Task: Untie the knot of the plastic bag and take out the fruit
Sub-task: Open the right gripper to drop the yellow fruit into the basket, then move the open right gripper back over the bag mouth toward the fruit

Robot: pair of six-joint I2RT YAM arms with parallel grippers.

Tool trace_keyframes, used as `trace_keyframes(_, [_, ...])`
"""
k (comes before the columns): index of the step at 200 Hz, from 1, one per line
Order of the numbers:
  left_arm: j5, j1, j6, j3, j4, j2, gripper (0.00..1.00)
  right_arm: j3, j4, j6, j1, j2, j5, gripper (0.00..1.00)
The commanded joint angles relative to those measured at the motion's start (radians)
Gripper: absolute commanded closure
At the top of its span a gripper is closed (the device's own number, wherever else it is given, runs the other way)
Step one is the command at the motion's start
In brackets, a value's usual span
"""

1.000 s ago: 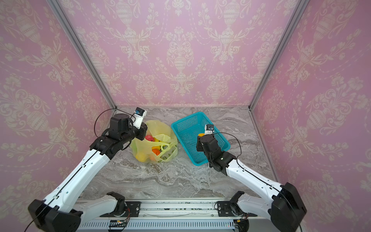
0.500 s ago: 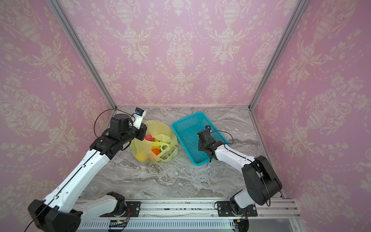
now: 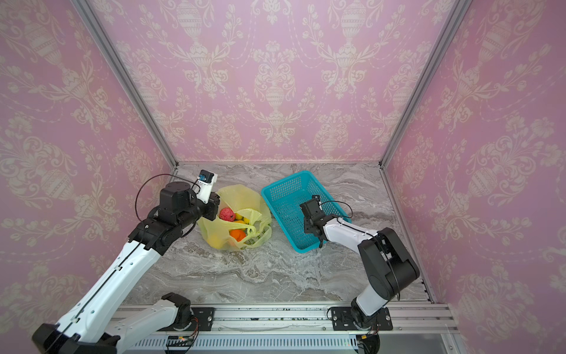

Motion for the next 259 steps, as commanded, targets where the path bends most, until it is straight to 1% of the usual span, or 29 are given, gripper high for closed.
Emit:
trace_keyframes(1, [0.031,0.001,-0.018,-0.005,0.012,0.008,1.0,-0.018,0.03,-0.015,-0.002,-0.033,-0.031,0.34])
trace_keyframes(18, [0.024,0.001,-0.017,-0.011,0.018,0.01,1.0,-0.047,0.049,-0.016,-0.001,-0.083,-0.065,0.27])
trace_keyframes(40, [0.04,0.001,-0.018,-0.005,0.015,0.017,1.0,-0.082,0.051,-0.018,0.003,-0.17,-0.086,0.22])
trace_keyframes(70, [0.04,0.001,-0.017,-0.01,0.02,0.014,1.0,-0.132,0.064,-0.036,0.026,-0.31,-0.134,0.18])
trace_keyframes(95, [0.046,0.001,-0.012,-0.01,0.018,0.008,1.0,-0.158,0.056,-0.055,0.076,-0.419,-0.1,0.16])
trace_keyframes(108, [0.041,0.0,-0.011,-0.02,0.028,0.004,1.0,-0.168,0.054,-0.051,0.088,-0.458,-0.116,0.14])
trace_keyframes(127, [0.051,0.0,-0.013,-0.007,0.017,0.012,1.0,-0.162,0.03,-0.058,0.106,-0.5,-0.135,0.15])
trace_keyframes(140, [0.052,0.001,-0.011,-0.011,0.019,0.009,1.0,-0.176,0.05,-0.072,0.137,-0.546,-0.142,0.18])
trace_keyframes(154, [0.048,0.001,-0.012,-0.021,0.028,0.004,1.0,-0.2,0.107,-0.085,0.186,-0.602,-0.184,0.22])
trace_keyframes(168, [0.063,0.0,-0.015,-0.008,0.023,0.011,1.0,-0.208,0.169,-0.109,0.253,-0.627,-0.237,0.3])
trace_keyframes(175, [0.069,0.0,-0.014,-0.004,0.019,0.014,1.0,-0.208,0.195,-0.127,0.295,-0.627,-0.238,0.33])
trace_keyframes(187, [0.065,0.0,-0.012,-0.008,0.019,0.011,1.0,-0.205,0.239,-0.163,0.373,-0.611,-0.21,0.34])
trace_keyframes(196, [0.058,0.001,-0.013,-0.016,0.027,0.005,1.0,-0.201,0.28,-0.195,0.429,-0.584,-0.195,0.33])
trace_keyframes(211, [0.062,0.0,-0.014,-0.013,0.028,0.006,1.0,-0.175,0.318,-0.246,0.493,-0.505,-0.175,0.3])
trace_keyframes(233, [0.061,0.001,-0.011,-0.01,0.021,0.008,1.0,-0.124,0.354,-0.292,0.543,-0.372,-0.16,0.26])
trace_keyframes(251, [0.06,0.001,-0.014,-0.014,0.03,0.004,1.0,-0.103,0.413,-0.314,0.558,-0.287,-0.225,0.25])
trace_keyframes(259, [0.067,0.001,-0.014,-0.006,0.025,0.007,1.0,-0.1,0.44,-0.323,0.565,-0.255,-0.224,0.25])
